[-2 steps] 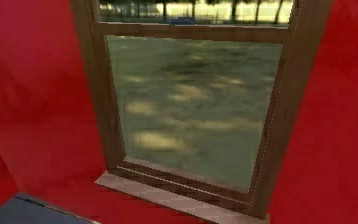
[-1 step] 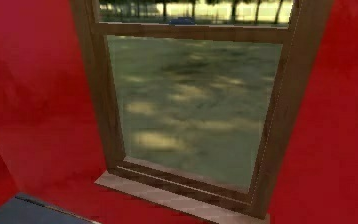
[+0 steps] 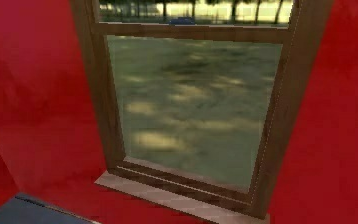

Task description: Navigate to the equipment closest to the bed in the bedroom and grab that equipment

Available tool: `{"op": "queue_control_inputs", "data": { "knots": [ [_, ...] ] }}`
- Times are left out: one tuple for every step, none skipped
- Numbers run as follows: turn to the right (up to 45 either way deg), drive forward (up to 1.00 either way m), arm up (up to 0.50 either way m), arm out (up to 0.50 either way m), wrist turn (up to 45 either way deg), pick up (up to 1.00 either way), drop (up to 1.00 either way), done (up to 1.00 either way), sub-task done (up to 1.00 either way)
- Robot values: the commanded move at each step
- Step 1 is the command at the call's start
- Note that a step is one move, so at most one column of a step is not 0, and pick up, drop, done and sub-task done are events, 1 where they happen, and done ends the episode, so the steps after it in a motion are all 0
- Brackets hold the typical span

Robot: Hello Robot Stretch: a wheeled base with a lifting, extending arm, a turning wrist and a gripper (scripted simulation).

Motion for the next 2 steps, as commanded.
{"op": "queue_control_inputs", "data": {
  "knots": [
    [0.0, 0.00, 0.00, 0.14, 0.0, 0.00, 0.00, 0.00, 0.00],
    [0.0, 0.00, 0.00, 0.00, 45.0, 0.00, 0.00, 0.00, 0.00]
  ]
}}
